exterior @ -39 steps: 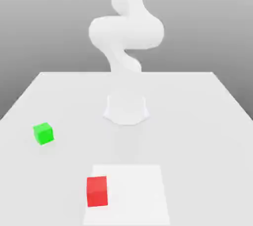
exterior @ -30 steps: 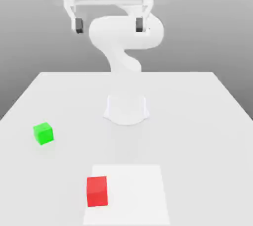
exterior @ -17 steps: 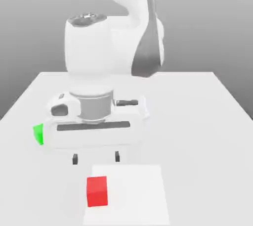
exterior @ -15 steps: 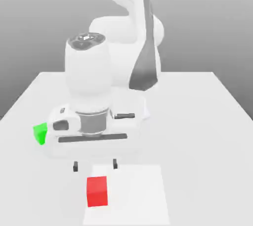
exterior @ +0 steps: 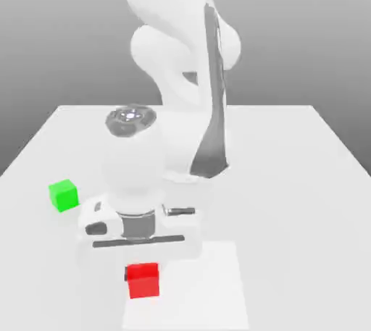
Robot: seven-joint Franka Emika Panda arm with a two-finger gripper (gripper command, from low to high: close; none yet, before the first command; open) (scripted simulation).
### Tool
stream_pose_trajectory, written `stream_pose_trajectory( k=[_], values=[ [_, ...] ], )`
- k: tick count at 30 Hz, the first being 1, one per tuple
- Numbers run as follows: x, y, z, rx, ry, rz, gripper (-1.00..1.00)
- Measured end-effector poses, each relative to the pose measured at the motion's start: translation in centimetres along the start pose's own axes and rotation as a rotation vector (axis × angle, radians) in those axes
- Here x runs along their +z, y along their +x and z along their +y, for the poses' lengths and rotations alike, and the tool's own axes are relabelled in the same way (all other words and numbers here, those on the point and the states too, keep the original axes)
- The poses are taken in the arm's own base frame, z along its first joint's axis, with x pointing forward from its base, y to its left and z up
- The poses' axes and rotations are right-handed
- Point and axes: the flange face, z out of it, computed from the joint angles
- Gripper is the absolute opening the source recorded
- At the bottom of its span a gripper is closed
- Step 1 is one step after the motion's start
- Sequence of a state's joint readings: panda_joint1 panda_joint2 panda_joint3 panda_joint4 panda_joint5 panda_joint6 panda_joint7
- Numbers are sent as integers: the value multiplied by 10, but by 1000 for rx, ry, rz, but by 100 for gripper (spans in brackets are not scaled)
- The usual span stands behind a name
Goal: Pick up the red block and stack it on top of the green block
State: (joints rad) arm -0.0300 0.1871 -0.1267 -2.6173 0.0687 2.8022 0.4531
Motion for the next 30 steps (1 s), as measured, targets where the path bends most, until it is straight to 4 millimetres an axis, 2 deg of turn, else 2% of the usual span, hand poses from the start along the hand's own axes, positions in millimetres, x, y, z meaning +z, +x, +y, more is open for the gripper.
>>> stream_pose_trajectory(
  k=[2, 3, 5, 7, 8, 13, 16, 19, 22, 30],
  values=[
    [-20, 1, 8, 9, -2, 2, -100],
    [-27, 7, 28, 37, -9, 7, -100],
    [-39, 18, 81, 116, -22, 16, -100],
    [-48, 21, 134, 193, -33, 21, -100],
    [-52, 19, 153, 213, -37, 22, -100],
    [-64, -7, 238, 313, -42, 19, -100],
    [-65, -34, 287, 391, -32, 10, -100],
    [-62, -66, 326, 465, -10, 1, -100],
    [-56, -76, 337, 490, 4, 3, -100],
    [-37, -74, 338, 495, 16, 10, -100]
  ],
)
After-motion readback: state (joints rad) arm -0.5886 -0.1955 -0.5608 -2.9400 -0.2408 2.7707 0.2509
